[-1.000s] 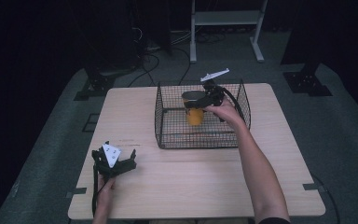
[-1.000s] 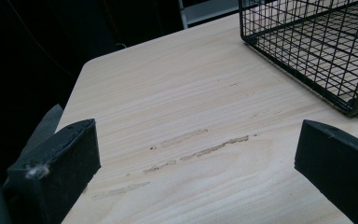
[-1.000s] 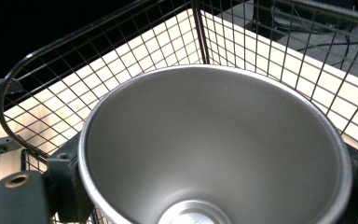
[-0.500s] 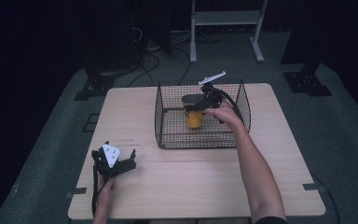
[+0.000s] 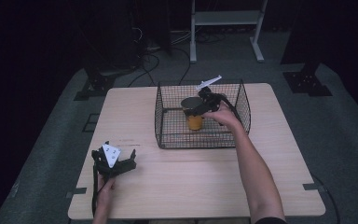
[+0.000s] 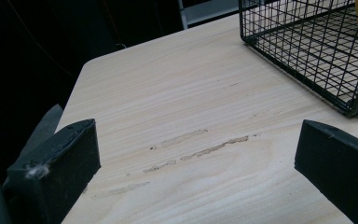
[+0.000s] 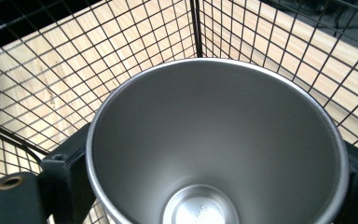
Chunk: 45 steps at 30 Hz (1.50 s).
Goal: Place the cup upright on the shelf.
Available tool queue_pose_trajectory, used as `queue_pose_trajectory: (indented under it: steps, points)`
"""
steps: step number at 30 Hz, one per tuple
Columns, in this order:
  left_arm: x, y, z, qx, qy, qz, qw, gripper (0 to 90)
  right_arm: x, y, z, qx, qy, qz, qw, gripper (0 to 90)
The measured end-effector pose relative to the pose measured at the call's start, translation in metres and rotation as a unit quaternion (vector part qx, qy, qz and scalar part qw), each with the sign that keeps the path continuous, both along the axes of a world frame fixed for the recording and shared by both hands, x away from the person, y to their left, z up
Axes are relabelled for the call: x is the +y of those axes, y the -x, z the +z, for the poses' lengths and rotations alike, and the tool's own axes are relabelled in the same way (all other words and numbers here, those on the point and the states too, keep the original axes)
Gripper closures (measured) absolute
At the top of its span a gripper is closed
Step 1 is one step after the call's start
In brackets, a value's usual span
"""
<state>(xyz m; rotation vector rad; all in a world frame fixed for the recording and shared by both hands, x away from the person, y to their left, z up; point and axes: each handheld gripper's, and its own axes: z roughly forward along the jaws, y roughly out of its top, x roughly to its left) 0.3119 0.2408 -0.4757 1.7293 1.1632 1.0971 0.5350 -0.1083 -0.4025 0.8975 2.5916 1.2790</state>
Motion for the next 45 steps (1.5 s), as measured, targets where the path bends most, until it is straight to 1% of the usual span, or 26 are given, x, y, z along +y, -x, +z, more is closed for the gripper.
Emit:
queue_pose_trajectory:
  steps: [6, 11, 13, 17, 20, 26, 34, 35, 36, 37, 38, 45]
  points:
    - [0.0, 0.0, 0.0, 0.0, 0.0, 0.0, 1.0, 0.0, -0.001, 0.002, 0.0, -0.005, 0.003, 0.0, 1.0, 9.0]
    - [0.0, 0.0, 0.0, 0.0, 0.0, 0.0, 1.0, 0.0, -0.003, 0.005, 0.0, -0.009, -0.006, -0.003, 0.9999, 5.7]
    - [0.0, 0.0, 0.0, 0.0, 0.0, 0.0, 1.0, 0.0, -0.003, 0.005, 0.002, -0.01, -0.012, -0.007, 0.9999, 5.7]
    - [0.0, 0.0, 0.0, 0.0, 0.0, 0.0, 1.0, 0.0, -0.004, 0.007, 0.005, -0.016, -0.007, -0.006, 0.9998, 5.5]
    - [0.0, 0.0, 0.0, 0.0, 0.0, 0.0, 1.0, 0.0, -0.004, 0.007, 0.006, -0.018, -0.015, -0.011, 0.9997, 3.1]
    - [0.0, 0.0, 0.0, 0.0, 0.0, 0.0, 1.0, 0.0, -0.004, 0.008, 0.01, -0.023, -0.019, -0.015, 0.9994, 3.0]
    - [0.0, 0.0, 0.0, 0.0, -0.001, 0.001, 1.0, 0.0, -0.011, 0.01, 0.02, -0.034, -0.043, -0.021, 0.9983, 3.0]
    - [0.0, 0.0, 0.0, 0.0, -0.001, 0.001, 1.0, 0.0, -0.013, 0.011, 0.023, -0.037, -0.049, -0.023, 0.9979, 3.1]
    - [0.0, 0.0, 0.0, 0.001, -0.002, 0.001, 1.0, 0.0, -0.016, 0.012, 0.027, -0.04, -0.061, -0.024, 0.997, 3.1]
    - [0.0, 0.0, 0.0, 0.001, -0.002, 0.001, 1.0, 0.0, -0.016, 0.012, 0.027, -0.04, -0.061, -0.024, 0.997, 3.1]
    - [0.0, -0.001, 0.0, 0.001, -0.001, 0.002, 1.0, 0.0, -0.019, 0.014, 0.032, -0.041, -0.07, -0.024, 0.9964, 3.1]
    - [-0.001, -0.001, 0.0, 0.003, -0.004, 0.003, 1.0, 0.0, -0.027, 0.023, 0.046, -0.051, -0.082, -0.017, 0.9952, 3.1]
